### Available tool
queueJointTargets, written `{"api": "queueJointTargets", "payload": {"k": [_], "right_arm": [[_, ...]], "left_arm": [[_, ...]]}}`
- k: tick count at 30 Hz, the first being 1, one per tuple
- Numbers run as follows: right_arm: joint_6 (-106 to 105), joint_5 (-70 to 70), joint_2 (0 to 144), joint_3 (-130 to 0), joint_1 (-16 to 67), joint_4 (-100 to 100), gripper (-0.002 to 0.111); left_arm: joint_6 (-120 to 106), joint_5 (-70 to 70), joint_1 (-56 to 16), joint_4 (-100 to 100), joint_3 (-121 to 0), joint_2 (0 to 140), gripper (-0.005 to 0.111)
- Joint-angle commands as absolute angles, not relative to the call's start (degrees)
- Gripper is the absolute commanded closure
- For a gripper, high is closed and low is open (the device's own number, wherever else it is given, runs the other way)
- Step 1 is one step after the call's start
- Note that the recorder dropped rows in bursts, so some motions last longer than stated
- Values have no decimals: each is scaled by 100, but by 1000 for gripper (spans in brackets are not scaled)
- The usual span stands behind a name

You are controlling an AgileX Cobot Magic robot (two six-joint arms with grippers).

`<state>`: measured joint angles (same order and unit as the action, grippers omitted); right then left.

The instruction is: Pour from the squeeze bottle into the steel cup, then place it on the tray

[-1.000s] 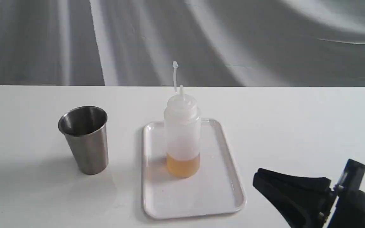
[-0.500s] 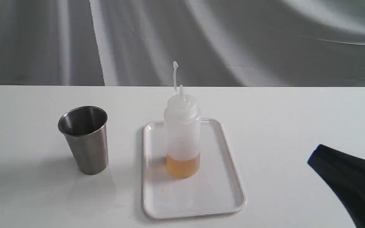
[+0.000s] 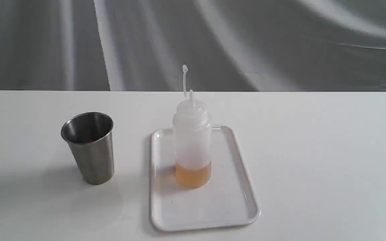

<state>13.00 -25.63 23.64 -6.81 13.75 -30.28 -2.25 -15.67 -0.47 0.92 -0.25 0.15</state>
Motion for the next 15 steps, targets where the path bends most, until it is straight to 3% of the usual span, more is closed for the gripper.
{"api": "queueJointTargets", "payload": {"k": [1,15], "right_arm": [[1306,-2435,2090,-645,1327,-2979,108],[1341,-2435,1078,-645,1317,-2931,108]], "left_arm": [[-210,-1524,-82,96,0,0,107],[-197,-1524,-82,96,0,0,107]]}}
